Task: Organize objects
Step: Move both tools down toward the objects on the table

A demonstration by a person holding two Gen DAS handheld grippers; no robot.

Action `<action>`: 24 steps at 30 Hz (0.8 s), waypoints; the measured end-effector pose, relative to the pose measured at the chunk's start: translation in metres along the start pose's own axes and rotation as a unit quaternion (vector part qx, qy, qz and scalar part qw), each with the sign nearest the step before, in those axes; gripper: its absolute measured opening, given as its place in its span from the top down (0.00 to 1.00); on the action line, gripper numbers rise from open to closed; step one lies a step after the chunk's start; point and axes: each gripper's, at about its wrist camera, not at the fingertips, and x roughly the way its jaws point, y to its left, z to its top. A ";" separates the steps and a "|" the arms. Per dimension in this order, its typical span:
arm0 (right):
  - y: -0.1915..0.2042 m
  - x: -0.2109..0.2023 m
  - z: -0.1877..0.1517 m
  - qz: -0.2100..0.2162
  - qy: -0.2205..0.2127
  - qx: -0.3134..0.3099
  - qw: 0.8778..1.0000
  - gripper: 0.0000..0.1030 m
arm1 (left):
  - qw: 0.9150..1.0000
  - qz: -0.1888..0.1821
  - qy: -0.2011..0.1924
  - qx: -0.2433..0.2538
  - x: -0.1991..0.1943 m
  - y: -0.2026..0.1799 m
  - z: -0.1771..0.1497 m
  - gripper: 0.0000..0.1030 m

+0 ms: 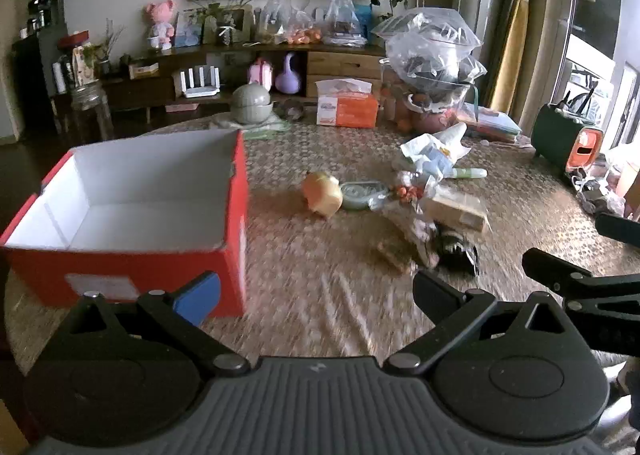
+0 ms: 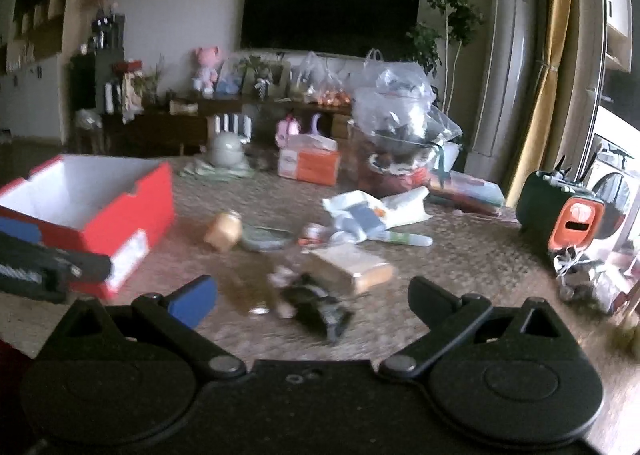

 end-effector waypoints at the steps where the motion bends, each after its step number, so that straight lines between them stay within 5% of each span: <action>1: -0.006 0.007 0.001 -0.003 0.003 -0.002 1.000 0.01 | 1.000 -0.004 0.001 -0.001 0.007 -0.002 0.005 0.00; 12: -0.048 0.080 0.035 -0.005 0.063 0.009 0.998 0.01 | 0.999 0.023 0.007 0.045 0.088 -0.032 0.058 0.00; 24: -0.076 0.175 0.073 -0.012 0.153 0.096 0.984 0.01 | 0.995 0.028 0.088 0.024 0.176 -0.019 0.097 0.00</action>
